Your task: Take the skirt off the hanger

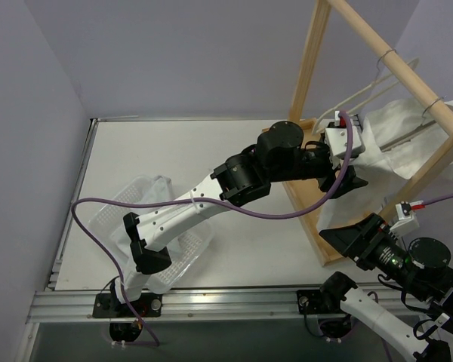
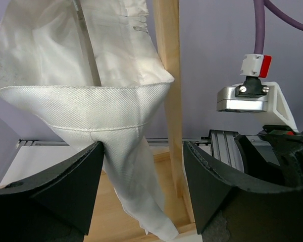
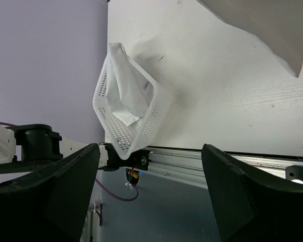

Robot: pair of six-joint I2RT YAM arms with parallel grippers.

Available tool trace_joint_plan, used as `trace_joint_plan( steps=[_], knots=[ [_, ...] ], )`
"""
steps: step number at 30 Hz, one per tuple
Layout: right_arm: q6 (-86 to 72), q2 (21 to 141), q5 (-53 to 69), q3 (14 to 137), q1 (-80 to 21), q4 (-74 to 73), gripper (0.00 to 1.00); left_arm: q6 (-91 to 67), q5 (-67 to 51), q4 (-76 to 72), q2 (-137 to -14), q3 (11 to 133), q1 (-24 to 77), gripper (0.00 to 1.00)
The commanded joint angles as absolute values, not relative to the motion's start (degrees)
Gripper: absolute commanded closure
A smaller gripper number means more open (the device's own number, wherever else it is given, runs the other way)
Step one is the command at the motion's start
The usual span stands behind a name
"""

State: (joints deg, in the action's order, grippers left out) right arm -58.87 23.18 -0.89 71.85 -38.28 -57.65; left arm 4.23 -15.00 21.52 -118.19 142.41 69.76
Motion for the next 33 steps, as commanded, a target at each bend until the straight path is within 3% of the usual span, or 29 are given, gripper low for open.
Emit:
trace_joint_plan(
  steps=[1,12,14,18,24,25,27,33],
  knots=[
    [-58.6,22.8,-2.3,72.8,-38.1,-58.3,0.22,5.6,-11.2,17.1,-117.4,141.2,69.9,0.26],
    [-58.5,23.2,-2.2,73.0,-38.0,-58.6,0.22,12.3,9.2,8.9,-115.8,135.6,71.7,0.26],
    [-58.6,23.1,-2.3,73.3,-38.0,-58.9,0.22,13.4,8.2,9.4,-116.9,136.1,71.6,0.27],
    [-58.5,23.0,-2.7,73.7,-38.0,-59.7,0.22,14.1,1.9,14.3,-120.4,142.5,71.8,0.52],
    [-58.5,23.2,-2.7,74.0,-38.0,-59.9,0.22,13.4,0.0,13.5,-121.8,144.0,72.1,0.70],
    [-58.5,23.2,-2.7,74.0,-38.0,-59.9,0.22,13.3,0.0,13.8,-122.3,144.5,72.2,0.83],
    [-58.5,23.2,-2.7,74.4,-38.0,-59.8,0.22,13.2,0.0,15.1,-122.9,146.7,72.3,0.95],
    [-58.4,23.2,-3.1,74.5,-38.1,-59.7,0.22,12.8,0.0,16.7,-121.6,147.9,72.8,0.98]
  ],
)
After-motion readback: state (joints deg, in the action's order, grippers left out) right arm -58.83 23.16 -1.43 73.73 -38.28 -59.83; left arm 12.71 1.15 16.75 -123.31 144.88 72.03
